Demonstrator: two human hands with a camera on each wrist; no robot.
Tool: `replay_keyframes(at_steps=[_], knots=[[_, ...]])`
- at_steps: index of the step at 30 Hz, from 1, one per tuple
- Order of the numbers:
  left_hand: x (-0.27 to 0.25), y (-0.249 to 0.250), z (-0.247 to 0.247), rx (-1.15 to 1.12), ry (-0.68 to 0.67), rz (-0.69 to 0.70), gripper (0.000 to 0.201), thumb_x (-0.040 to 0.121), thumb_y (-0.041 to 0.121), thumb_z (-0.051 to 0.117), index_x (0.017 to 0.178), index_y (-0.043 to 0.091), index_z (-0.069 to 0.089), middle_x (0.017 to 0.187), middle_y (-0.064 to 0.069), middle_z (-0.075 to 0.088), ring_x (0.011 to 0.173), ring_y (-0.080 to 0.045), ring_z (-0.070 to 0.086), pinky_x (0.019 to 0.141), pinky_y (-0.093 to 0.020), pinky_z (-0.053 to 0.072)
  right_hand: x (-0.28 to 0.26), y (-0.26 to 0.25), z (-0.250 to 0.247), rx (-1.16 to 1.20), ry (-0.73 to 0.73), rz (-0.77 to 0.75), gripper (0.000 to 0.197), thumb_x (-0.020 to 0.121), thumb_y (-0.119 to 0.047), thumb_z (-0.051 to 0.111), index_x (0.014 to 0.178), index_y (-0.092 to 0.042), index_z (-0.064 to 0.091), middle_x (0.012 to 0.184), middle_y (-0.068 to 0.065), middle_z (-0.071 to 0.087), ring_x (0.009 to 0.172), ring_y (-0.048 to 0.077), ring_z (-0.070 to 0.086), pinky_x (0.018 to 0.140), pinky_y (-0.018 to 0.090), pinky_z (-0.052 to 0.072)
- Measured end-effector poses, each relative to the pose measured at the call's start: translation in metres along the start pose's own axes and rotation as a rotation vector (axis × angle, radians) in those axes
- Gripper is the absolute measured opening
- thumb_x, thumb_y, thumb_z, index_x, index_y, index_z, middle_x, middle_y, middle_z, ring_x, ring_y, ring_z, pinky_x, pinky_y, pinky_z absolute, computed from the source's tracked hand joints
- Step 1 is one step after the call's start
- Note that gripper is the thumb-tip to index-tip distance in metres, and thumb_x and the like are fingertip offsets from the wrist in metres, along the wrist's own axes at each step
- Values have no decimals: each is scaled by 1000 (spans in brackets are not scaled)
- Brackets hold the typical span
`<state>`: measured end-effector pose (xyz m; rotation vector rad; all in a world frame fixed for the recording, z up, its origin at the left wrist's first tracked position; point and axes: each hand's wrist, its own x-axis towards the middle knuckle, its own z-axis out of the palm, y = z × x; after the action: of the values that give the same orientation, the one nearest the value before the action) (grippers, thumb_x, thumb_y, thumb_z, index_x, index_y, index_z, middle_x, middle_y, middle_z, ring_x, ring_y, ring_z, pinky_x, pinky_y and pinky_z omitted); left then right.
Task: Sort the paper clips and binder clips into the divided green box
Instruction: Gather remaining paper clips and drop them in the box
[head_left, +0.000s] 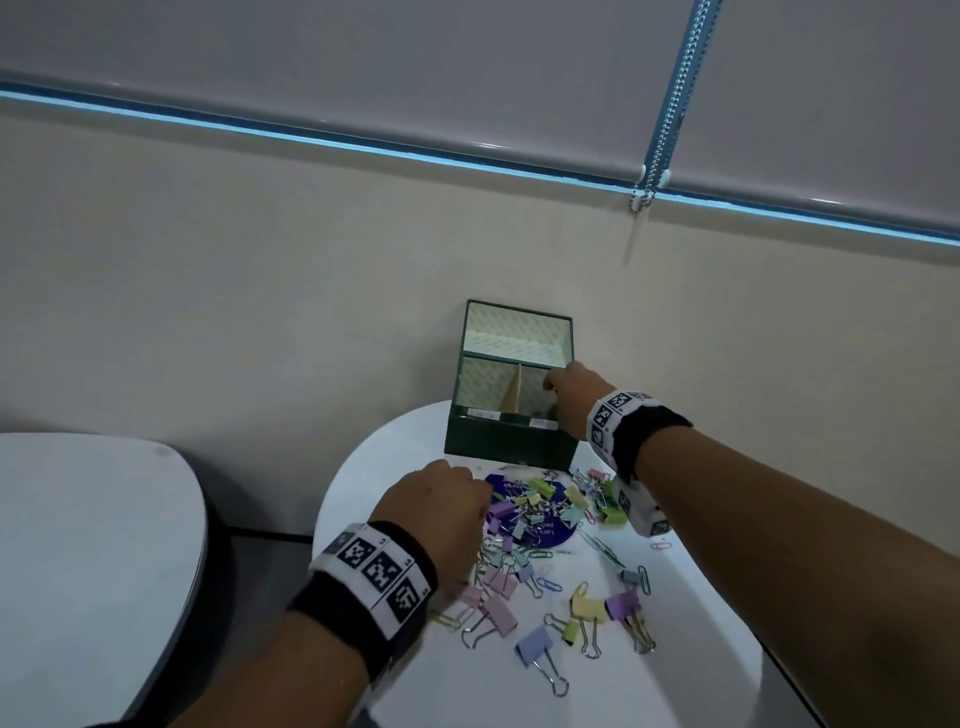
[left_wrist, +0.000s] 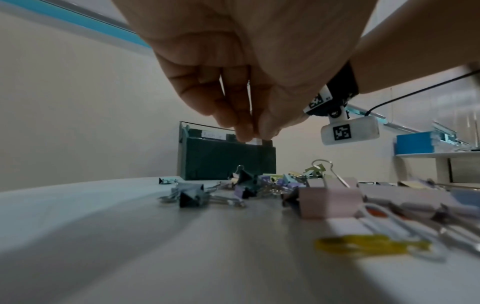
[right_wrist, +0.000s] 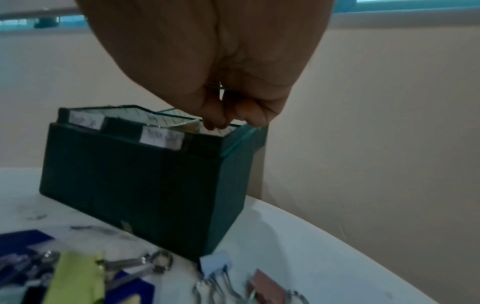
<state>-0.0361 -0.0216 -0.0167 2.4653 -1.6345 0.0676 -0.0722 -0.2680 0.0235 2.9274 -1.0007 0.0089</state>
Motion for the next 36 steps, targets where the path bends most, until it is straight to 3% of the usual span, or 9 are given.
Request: replay_keyframes(at_steps=[4, 8, 12, 15, 20, 24, 29, 33, 36], knots=[[-2, -3, 1, -60, -13, -16, 17, 98, 25, 47, 97, 27, 64, 98, 3, 61, 91, -16, 50, 73, -27, 38, -3, -10, -5, -109, -59, -66, 49, 91, 2, 51, 138, -10, 51, 132, 16, 57, 116, 34, 60, 92, 38, 55], [-3, -3, 1, -114, -85, -9, 15, 97, 27, 50, 90, 30, 63, 93, 7, 61, 88, -14, 53, 76, -29, 47, -15, -6, -14, 43, -41, -70, 60, 88, 8, 53, 143, -15, 49, 140, 14, 51, 123, 32, 56, 98, 39, 52], [-13, -1, -1, -156, -207, 46, 12, 90, 30, 54, 91, 31, 66, 89, 11, 65, 83, -12, 59, 79, -32, 54, -50, 1, -17, 194, 71, -117, 29, 87, 2, 50, 105, -17, 63, 110, 5, 63, 101, 26, 63, 86, 35, 55], [-23, -4, 3, -177, -237, 89, 15, 88, 38, 59, 101, 37, 65, 91, 16, 63, 85, -9, 58, 80, -29, 52, -92, 15, 0, 109, -177, -212, 21, 88, -4, 51, 89, -22, 62, 92, -4, 66, 87, 17, 63, 79, 30, 55], [-28, 1, 7, -130, -280, 135, 40, 88, 49, 63, 128, 48, 57, 100, 18, 47, 101, -7, 48, 87, -25, 41, -140, 52, 26, -30, -388, -211, 35, 82, -3, 48, 96, -33, 59, 101, -9, 61, 94, 16, 58, 84, 30, 53], [-22, 9, 5, -80, -263, 107, 35, 93, 51, 56, 128, 49, 57, 100, 14, 43, 108, -11, 49, 89, -30, 43, -153, 75, 40, 56, -378, -161, 41, 83, -4, 54, 112, -33, 61, 106, -13, 60, 88, 8, 57, 76, 23, 51], [-5, 25, 9, -65, -198, 78, 37, 93, 57, 53, 128, 44, 57, 116, 10, 49, 118, -13, 45, 95, -35, 44, -151, 76, 52, 127, -250, -119, 9, 85, -17, 59, 86, -19, 67, 82, -7, 64, 74, 11, 55, 59, 18, 41], [7, 47, 14, -36, -258, 145, 46, 91, 62, 54, 134, 45, 55, 120, 7, 46, 120, -13, 40, 94, -32, 41, -148, 76, 59, 263, -204, -61, 13, 76, -11, 55, 83, -17, 64, 87, -3, 69, 75, 15, 58, 72, 30, 55], [13, 55, 21, 32, -315, 132, 54, 85, 68, 56, 131, 41, 59, 122, 6, 45, 120, -14, 40, 99, -36, 42, -147, 77, 60, 352, -247, -43, 23, 69, -9, 59, 86, -24, 64, 89, -14, 66, 79, 11, 59, 72, 26, 54]])
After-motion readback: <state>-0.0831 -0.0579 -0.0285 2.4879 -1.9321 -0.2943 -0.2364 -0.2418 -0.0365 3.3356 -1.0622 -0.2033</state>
